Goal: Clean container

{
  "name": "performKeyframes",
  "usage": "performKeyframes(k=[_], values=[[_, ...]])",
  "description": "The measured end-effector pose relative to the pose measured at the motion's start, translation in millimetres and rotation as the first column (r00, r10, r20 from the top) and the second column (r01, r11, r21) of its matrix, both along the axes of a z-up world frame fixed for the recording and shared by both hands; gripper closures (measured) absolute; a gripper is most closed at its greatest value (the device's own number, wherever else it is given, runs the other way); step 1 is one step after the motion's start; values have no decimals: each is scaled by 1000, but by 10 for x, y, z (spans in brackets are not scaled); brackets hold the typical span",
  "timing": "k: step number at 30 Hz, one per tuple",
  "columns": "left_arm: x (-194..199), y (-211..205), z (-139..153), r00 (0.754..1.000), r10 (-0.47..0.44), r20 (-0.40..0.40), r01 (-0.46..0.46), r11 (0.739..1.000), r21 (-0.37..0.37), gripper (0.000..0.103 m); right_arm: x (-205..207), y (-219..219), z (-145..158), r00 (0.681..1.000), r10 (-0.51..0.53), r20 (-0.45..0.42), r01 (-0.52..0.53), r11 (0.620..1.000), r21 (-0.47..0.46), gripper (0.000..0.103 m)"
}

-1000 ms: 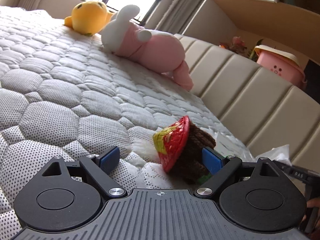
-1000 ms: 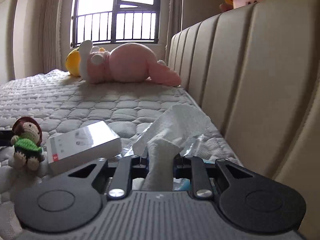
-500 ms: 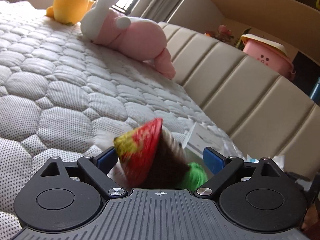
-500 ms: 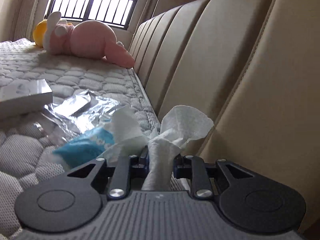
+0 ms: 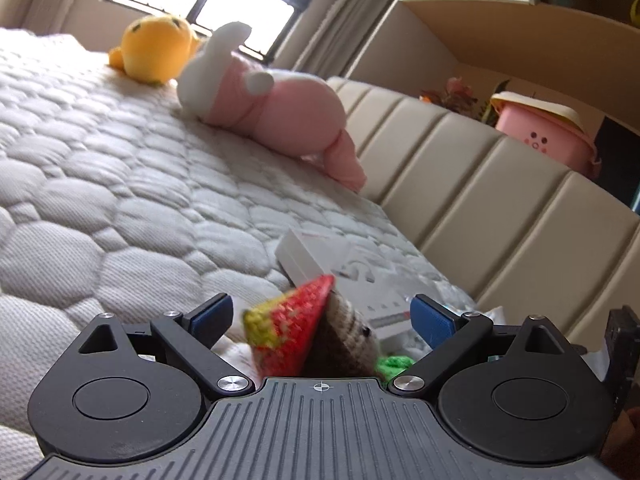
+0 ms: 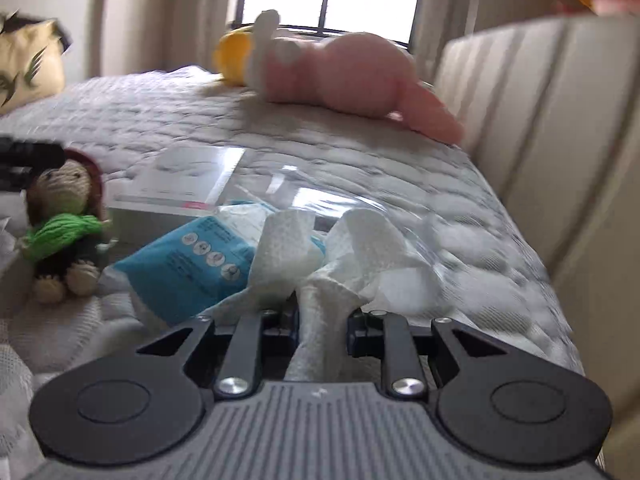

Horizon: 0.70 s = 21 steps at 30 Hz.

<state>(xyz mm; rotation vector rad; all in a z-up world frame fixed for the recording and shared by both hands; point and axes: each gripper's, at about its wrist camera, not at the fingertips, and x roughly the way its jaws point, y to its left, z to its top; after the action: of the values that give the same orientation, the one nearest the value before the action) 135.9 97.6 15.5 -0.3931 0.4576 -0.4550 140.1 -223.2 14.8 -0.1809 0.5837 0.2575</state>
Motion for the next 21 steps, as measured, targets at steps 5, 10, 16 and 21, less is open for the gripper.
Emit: performKeyframes(k=[5, 10, 16, 21], values=[[-94, 115, 57, 998, 60, 29, -60, 998, 20, 4, -11, 424, 131, 990, 140, 6, -140, 990, 4, 74], [-185, 177, 40, 995, 98, 26, -99, 994, 34, 4, -90, 134, 296, 995, 26, 95, -22, 999, -47, 8], [-361, 96, 101, 982, 177, 69, -183, 979, 89, 3, -299, -548, 473, 976, -183, 115, 170, 979, 115, 4], [-646, -77, 122, 972, 226, 67, -233, 964, 125, 1, -621, -476, 509, 978, -97, 184, 42, 958, 285, 4]])
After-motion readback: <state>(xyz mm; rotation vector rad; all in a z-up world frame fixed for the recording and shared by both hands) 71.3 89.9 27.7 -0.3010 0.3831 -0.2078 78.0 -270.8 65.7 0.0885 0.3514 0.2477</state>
